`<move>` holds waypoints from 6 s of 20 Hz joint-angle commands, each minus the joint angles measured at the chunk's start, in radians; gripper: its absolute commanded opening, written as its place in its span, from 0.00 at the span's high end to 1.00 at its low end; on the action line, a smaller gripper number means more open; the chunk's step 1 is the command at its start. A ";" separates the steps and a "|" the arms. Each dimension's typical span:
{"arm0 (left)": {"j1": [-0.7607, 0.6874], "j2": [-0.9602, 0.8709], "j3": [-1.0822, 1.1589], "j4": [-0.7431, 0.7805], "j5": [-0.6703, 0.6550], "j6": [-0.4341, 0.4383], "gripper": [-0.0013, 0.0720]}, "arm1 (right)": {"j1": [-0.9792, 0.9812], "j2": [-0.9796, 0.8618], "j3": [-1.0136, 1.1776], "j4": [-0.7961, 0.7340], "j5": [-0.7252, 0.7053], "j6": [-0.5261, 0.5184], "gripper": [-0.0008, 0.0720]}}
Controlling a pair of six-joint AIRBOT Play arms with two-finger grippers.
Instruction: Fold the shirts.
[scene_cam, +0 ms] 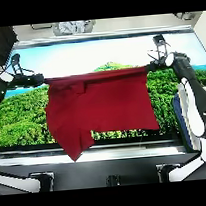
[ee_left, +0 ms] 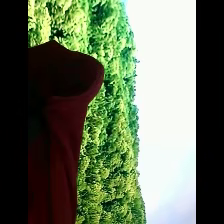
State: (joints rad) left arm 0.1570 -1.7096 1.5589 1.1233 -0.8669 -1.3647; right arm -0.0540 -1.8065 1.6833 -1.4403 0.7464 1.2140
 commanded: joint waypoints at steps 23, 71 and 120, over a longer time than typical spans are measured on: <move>0.012 0.007 -0.039 0.108 -0.649 -0.051 0.42 | 0.002 -0.028 -0.028 0.057 0.631 -0.145 0.40; 0.056 0.757 -0.916 -0.122 -0.297 0.053 0.94 | -0.190 0.409 -0.711 0.262 0.530 -0.312 0.93; -0.387 0.202 -0.100 -0.159 -0.162 -0.052 0.93 | -0.134 0.098 -0.087 0.772 0.557 -0.261 0.93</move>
State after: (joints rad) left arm -0.1314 -1.4357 1.4994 0.9680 -1.1431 -1.3708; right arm -0.1909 -1.8229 1.5955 -0.6819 1.2095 0.9619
